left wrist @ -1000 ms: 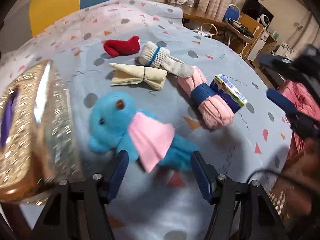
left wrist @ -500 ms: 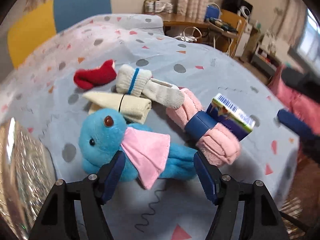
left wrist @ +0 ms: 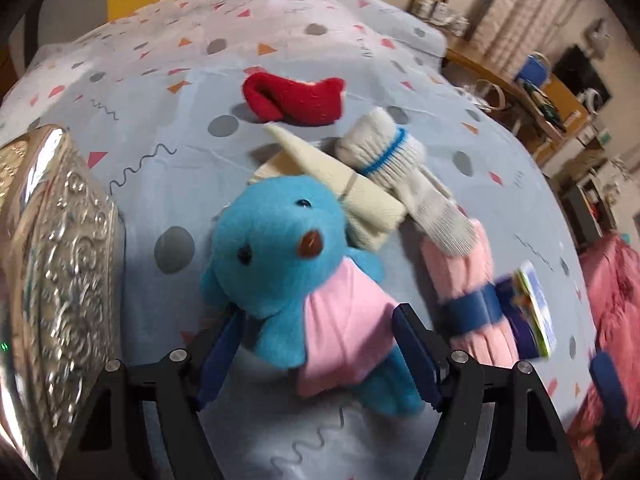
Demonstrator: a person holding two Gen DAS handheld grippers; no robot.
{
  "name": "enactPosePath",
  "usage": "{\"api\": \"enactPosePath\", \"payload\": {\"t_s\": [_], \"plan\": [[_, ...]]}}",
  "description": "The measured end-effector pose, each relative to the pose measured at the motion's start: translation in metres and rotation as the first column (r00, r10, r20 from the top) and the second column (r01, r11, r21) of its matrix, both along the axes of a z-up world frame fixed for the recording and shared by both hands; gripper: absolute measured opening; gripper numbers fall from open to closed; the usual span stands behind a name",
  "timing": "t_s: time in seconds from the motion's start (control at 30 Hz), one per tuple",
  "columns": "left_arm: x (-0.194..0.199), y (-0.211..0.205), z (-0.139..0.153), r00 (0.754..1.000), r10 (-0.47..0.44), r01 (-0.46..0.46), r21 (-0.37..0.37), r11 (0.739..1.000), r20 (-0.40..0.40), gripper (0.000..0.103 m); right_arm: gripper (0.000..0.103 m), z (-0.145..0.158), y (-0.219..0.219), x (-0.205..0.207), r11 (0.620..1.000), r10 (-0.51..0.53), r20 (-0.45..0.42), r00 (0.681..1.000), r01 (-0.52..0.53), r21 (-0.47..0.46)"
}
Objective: Organize soft objects
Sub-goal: 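Grasp the blue plush bear with the left tool while the right tool grasps the small box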
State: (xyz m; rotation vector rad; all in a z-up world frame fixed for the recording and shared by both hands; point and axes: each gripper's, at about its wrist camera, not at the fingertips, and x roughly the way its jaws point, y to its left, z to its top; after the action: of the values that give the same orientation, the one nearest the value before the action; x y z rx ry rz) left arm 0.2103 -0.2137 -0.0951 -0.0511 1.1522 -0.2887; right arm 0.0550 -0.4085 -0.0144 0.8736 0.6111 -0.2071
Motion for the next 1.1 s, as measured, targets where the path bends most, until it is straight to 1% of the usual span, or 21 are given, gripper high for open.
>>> {"api": "enactPosePath", "payload": {"t_s": [0.03,0.1,0.2,0.23,0.27,0.3,0.33,0.37,0.4,0.43,0.5,0.63,0.77,0.87,0.93,0.97,1.0,1.03,1.1], "plan": [[0.004,-0.001,-0.002,1.000,0.012,-0.012,0.005,1.000,0.003,0.077,0.063,0.000,0.000,0.000,1.000,0.002,-0.001,1.000,-0.002,0.000],[0.013,-0.003,-0.003,0.999,0.033,-0.033,0.026,0.999,0.016,0.083,0.063,0.000,0.001,0.001,1.000,0.004,-0.002,1.000,-0.004,0.000],[0.025,-0.004,-0.011,0.999,0.054,-0.054,0.061,0.997,0.000,0.085,0.063,-0.001,0.001,0.001,1.000,0.004,-0.004,1.000,-0.004,0.004],[0.027,-0.003,-0.017,0.999,0.045,-0.044,0.074,0.996,-0.009,0.085,0.063,-0.001,0.001,0.001,1.000,0.004,-0.005,1.000,-0.004,0.006],[0.024,-0.004,-0.016,1.000,0.020,-0.022,0.094,0.995,0.019,0.082,0.063,-0.002,0.000,0.001,1.000,0.004,-0.006,1.000,-0.004,0.007],[0.020,-0.005,-0.016,0.999,-0.008,0.003,0.125,0.992,0.047,0.067,0.063,-0.001,0.000,0.001,1.000,0.003,-0.008,1.000,-0.003,0.006],[0.016,-0.006,-0.016,0.997,-0.031,0.021,0.147,0.989,0.064,0.060,0.063,-0.001,0.000,0.001,1.000,0.001,-0.009,1.000,-0.001,0.004],[0.011,-0.005,-0.014,0.995,-0.055,0.042,0.145,0.989,0.086,0.043,0.063,-0.001,-0.001,0.001,1.000,-0.004,-0.009,1.000,0.004,0.004],[0.006,-0.003,-0.012,0.994,-0.077,0.065,0.136,0.989,0.083,0.040,0.063,-0.002,-0.001,0.000,1.000,-0.009,-0.009,1.000,0.009,0.008],[0.002,-0.003,-0.011,0.993,-0.093,0.082,0.132,0.988,0.078,0.038,0.063,-0.003,-0.003,-0.001,1.000,-0.017,-0.009,1.000,0.017,0.015],[-0.015,0.000,-0.009,0.984,-0.159,0.149,0.127,0.981,0.079,0.037,0.063,-0.005,-0.007,-0.002,0.999,-0.032,-0.007,0.999,0.032,0.037],[-0.055,0.005,-0.009,0.957,-0.278,0.264,0.138,0.954,0.086,0.037,0.063,-0.013,-0.017,-0.004,0.993,-0.072,-0.019,0.997,0.073,0.089],[-0.094,0.013,-0.009,0.927,-0.363,0.347,0.146,0.926,0.098,0.037,0.063,-0.013,-0.017,-0.005,0.992,-0.097,-0.041,0.994,0.100,0.075],[-0.116,0.025,-0.008,0.906,-0.410,0.395,0.140,0.908,0.106,0.037,0.063,-0.012,-0.013,0.002,0.996,-0.085,-0.083,0.993,0.087,0.030],[-0.131,0.033,-0.009,0.892,-0.437,0.422,0.139,0.896,0.114,0.038,0.063,-0.012,-0.009,0.009,0.997,-0.070,-0.133,0.989,0.068,-0.020],[-0.137,0.037,-0.009,0.884,-0.451,0.434,0.138,0.890,0.123,0.038,0.063,-0.011,-0.006,0.015,0.997,-0.062,-0.170,0.983,0.052,-0.062],[-0.139,0.040,-0.009,0.882,-0.453,0.438,0.134,0.889,0.127,0.038,0.063,-0.010,-0.003,0.021,0.992,-0.065,-0.210,0.976,0.042,-0.115],[-0.140,0.043,-0.010,0.880,-0.456,0.441,0.129,0.888,0.130,0.038,0.063,-0.009,0.001,0.030,0.982,-0.069,-0.264,0.962,0.019,-0.188],[-0.138,0.045,-0.010,0.881,-0.454,0.441,0.115,0.890,0.130,0.038,0.063,-0.011,0.007,0.049,0.953,-0.055,-0.360,0.931,-0.058,-0.296]]}}
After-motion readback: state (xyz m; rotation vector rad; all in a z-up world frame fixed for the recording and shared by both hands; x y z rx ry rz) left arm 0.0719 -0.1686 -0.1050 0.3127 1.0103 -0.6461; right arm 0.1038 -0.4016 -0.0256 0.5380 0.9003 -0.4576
